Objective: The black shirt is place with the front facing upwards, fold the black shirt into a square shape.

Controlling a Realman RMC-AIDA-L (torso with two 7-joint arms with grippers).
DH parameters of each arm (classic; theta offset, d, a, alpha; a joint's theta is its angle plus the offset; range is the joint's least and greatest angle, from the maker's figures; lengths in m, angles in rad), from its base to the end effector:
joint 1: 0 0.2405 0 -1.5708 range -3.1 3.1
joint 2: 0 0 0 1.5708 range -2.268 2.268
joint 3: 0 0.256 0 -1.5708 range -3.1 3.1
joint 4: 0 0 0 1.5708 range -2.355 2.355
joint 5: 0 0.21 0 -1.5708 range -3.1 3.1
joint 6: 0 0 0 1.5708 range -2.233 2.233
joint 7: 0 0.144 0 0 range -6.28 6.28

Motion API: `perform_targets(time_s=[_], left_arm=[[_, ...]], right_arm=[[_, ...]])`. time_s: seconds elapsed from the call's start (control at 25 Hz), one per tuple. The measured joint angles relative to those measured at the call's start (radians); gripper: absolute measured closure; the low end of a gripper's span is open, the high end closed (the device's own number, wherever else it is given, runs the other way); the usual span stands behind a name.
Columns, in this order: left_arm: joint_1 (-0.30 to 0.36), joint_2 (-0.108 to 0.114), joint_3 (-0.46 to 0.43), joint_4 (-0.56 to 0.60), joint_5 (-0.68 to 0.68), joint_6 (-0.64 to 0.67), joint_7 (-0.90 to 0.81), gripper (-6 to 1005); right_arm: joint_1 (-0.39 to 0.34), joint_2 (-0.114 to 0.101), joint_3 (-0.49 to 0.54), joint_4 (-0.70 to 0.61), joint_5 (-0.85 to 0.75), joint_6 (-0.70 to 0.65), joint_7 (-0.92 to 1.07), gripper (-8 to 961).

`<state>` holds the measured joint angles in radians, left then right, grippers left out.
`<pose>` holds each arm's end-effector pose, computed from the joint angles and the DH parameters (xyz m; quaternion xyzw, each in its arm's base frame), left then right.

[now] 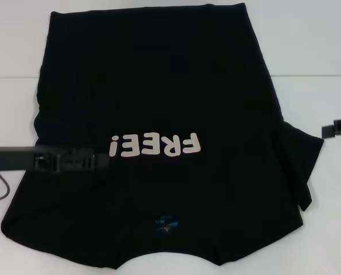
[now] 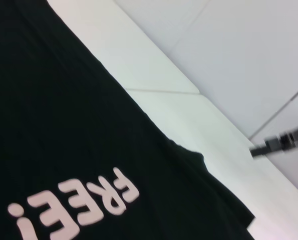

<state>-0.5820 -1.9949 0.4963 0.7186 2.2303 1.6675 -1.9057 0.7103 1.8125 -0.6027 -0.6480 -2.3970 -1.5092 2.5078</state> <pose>-0.2806 0.3398 0.0519 -0.8714 -0.4341 -0.2079 0.0950 0.2910 0.3919 0.1068 -0.7459 0.6386 0.1026 0.1590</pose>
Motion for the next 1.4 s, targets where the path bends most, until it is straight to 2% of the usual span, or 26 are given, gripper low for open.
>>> perform_targets(time_s=[0.16,0.4,0.6,0.76,1.16,1.4], left_arm=[[-0.015,-0.004,-0.012,-0.002,-0.012,-0.016,-0.025,256],[-0.020,0.000,-0.030,-0.005,-0.040,-0.016,-0.042,231],[-0.017,-0.001,-0.035,-0.007,-0.041,-0.018,-0.042,232],[-0.015,-0.002,-0.035,-0.007,-0.041,-0.024,-0.042,232],[-0.013,-0.004,-0.035,-0.007,-0.041,-0.031,-0.038,234],[-0.012,-0.006,-0.035,-0.007,-0.041,-0.040,-0.038,235]], right_arm=[[0.000,-0.001,-0.003,-0.007,-0.044,-0.018,0.019,103],[0.002,0.037,-0.009,-0.001,-0.121,0.014,0.020,103],[0.005,0.059,-0.014,-0.001,-0.134,0.028,0.014,102],[0.009,0.067,-0.029,-0.001,-0.134,0.029,0.016,151],[0.010,0.071,-0.046,0.015,-0.136,0.026,0.022,274],[0.007,0.079,-0.066,0.040,-0.136,0.044,0.024,489]])
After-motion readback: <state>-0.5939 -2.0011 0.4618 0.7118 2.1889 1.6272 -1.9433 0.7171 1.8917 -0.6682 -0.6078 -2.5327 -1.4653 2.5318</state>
